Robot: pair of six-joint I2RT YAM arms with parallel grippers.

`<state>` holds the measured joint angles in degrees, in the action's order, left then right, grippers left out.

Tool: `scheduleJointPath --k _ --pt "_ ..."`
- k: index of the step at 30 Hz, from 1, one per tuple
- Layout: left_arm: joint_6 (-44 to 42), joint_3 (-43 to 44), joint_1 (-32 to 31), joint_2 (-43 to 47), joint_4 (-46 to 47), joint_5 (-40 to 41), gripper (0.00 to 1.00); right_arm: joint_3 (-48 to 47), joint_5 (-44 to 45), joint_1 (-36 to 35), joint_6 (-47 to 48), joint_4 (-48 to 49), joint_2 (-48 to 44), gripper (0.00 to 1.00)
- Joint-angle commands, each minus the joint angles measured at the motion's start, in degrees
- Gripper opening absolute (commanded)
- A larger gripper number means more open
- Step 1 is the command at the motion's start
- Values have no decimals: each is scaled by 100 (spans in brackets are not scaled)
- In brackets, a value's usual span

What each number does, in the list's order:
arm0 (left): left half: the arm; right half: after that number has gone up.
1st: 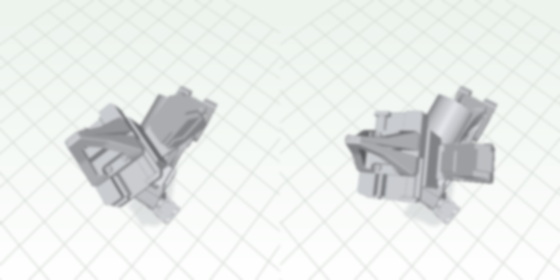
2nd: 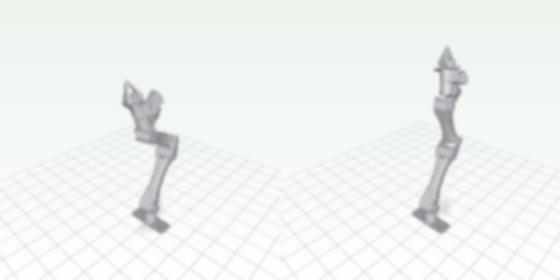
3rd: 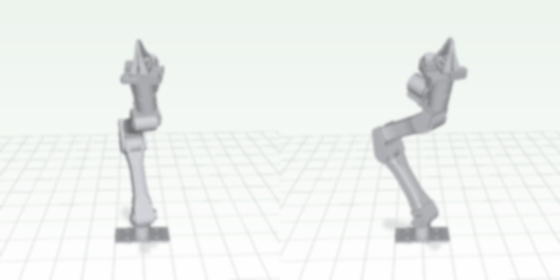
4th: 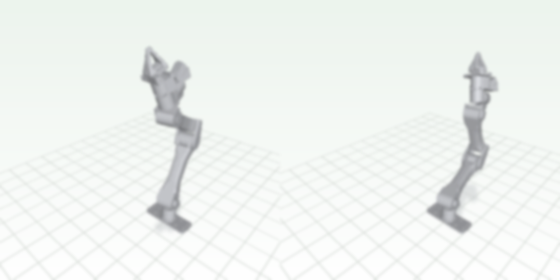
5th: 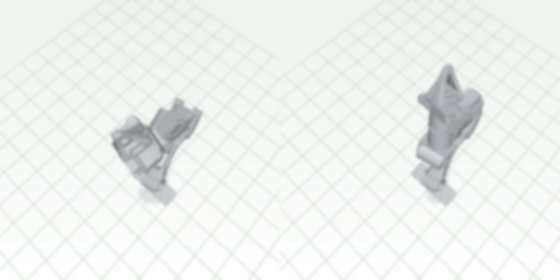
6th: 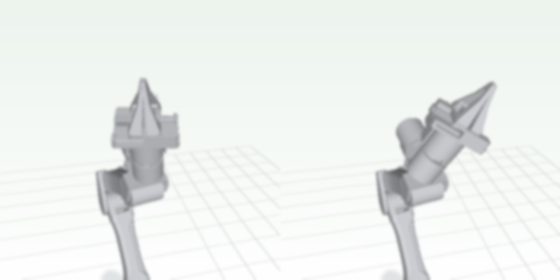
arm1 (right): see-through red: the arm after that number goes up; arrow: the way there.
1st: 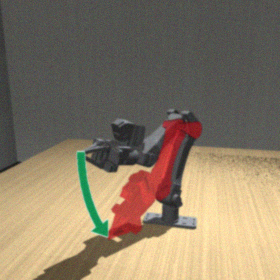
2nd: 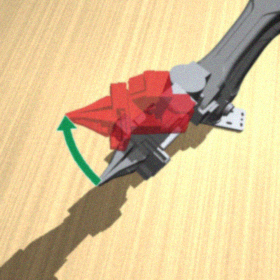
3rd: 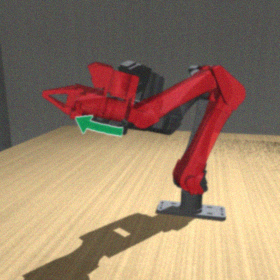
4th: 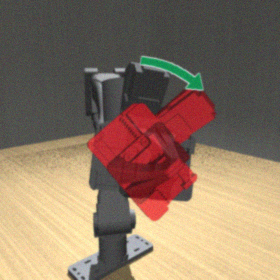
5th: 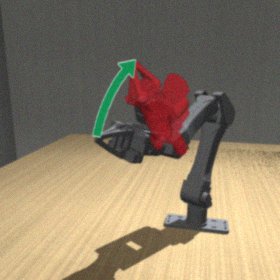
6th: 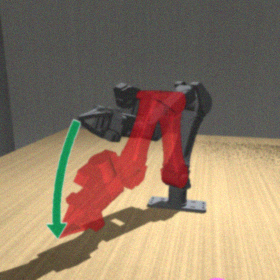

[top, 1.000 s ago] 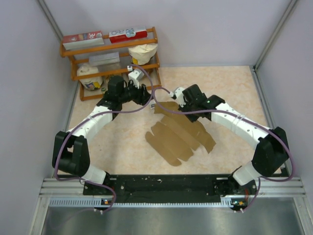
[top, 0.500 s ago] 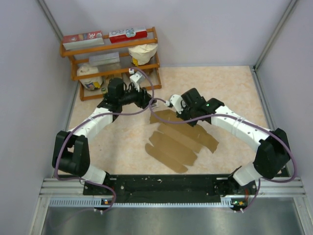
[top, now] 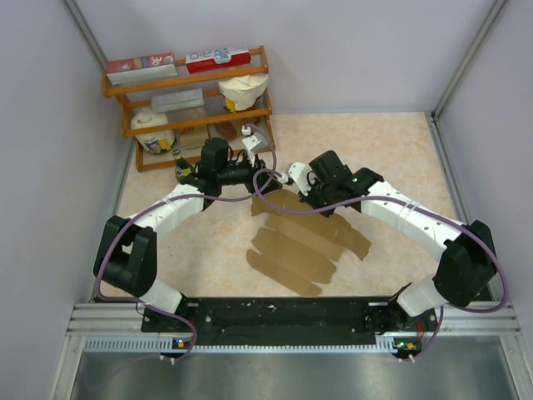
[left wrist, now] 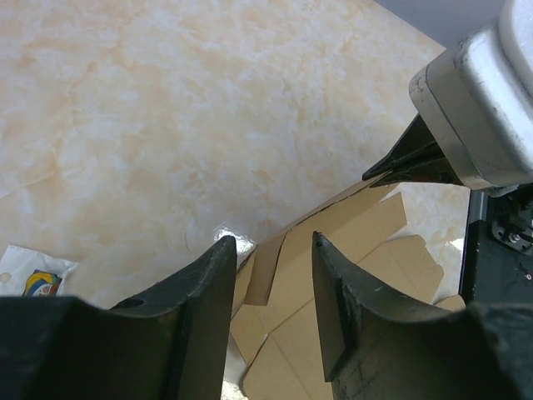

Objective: Fold the paper box

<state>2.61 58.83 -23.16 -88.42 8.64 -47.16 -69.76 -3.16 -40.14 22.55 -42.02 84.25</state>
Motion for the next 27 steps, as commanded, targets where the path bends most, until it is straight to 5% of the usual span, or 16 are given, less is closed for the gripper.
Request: scheduleJointPath --k 1,27 --pt "-191 129 -119 27 -21 101 44 -29 34 -73 -92 133 -137 0" --pt "-138 -311 -268 431 -302 1112 44 138 43 -73 -409 256 -198 0"
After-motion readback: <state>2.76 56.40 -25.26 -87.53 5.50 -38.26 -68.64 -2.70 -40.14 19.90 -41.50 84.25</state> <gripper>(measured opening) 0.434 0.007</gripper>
